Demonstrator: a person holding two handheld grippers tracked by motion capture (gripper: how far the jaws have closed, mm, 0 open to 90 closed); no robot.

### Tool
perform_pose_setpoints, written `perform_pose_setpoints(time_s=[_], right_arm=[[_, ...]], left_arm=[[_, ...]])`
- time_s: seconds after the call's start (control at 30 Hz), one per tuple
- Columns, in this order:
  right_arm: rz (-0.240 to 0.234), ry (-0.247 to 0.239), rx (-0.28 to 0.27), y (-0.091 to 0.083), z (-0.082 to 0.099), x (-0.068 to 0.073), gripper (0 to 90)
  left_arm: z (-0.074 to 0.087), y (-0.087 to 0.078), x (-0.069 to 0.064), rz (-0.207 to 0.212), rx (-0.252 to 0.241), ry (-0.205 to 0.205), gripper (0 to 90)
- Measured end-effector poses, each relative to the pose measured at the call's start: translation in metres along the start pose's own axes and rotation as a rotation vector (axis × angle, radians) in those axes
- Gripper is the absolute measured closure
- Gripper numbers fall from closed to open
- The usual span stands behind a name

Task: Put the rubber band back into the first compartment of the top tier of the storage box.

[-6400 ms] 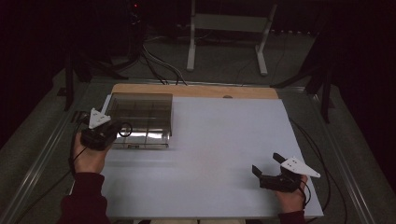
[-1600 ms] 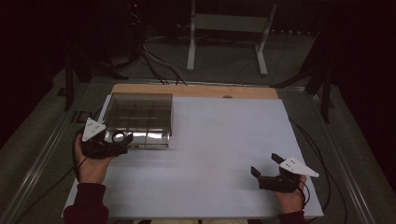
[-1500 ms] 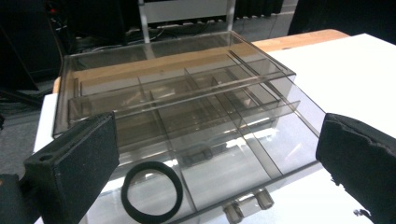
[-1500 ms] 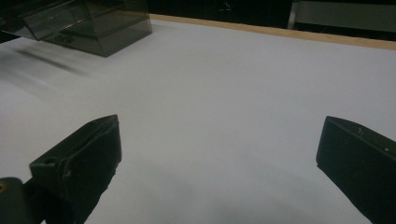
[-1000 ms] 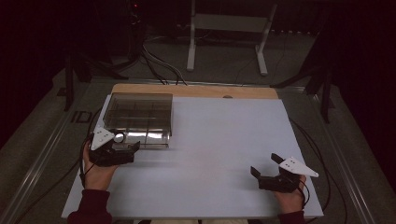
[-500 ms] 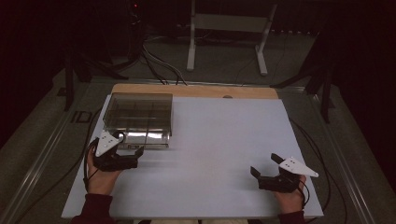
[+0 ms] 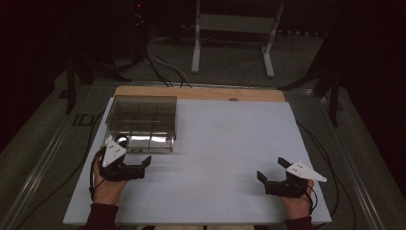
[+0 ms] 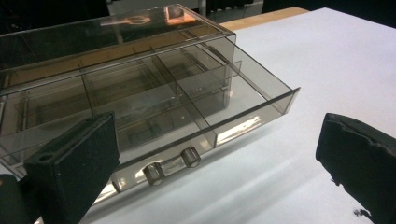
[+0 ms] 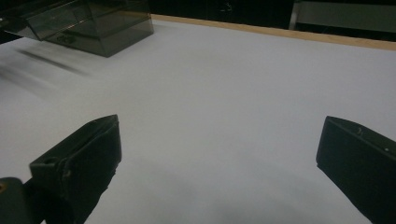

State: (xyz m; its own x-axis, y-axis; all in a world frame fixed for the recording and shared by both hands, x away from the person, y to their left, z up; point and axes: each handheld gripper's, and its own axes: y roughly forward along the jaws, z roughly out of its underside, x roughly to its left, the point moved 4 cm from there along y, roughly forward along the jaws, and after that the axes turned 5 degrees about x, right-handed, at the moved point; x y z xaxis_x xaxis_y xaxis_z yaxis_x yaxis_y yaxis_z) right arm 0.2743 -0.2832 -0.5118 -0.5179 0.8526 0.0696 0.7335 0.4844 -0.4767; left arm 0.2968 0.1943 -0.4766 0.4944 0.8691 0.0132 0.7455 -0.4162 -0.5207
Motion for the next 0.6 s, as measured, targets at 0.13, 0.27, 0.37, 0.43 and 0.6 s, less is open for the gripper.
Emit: perform_pose_setpoints(time_s=[0.13, 0.27, 0.37, 0.43, 0.6], right_arm=[[0.000, -0.001, -0.001, 0.000, 0.000, 0.000, 0.6], [-0.001, -0.001, -0.003, 0.000, 0.000, 0.000, 0.5], [-0.001, -0.002, -0.004, 0.000, 0.000, 0.000, 0.5], [-0.003, -0.003, -0.006, 0.000, 0.000, 0.000, 0.5], [-0.006, -0.003, -0.007, 0.000, 0.000, 0.001, 0.6]], left_arm=[[0.003, 0.000, -0.003, 0.008, -0.003, 0.003, 0.5], [0.008, 0.002, -0.005, 0.013, -0.003, 0.005, 0.4], [0.012, 0.003, -0.006, 0.017, -0.001, 0.001, 0.5], [0.015, 0.003, -0.006, 0.017, 0.001, 0.001, 0.5], [0.021, 0.003, -0.007, 0.014, -0.009, -0.005, 0.5]])
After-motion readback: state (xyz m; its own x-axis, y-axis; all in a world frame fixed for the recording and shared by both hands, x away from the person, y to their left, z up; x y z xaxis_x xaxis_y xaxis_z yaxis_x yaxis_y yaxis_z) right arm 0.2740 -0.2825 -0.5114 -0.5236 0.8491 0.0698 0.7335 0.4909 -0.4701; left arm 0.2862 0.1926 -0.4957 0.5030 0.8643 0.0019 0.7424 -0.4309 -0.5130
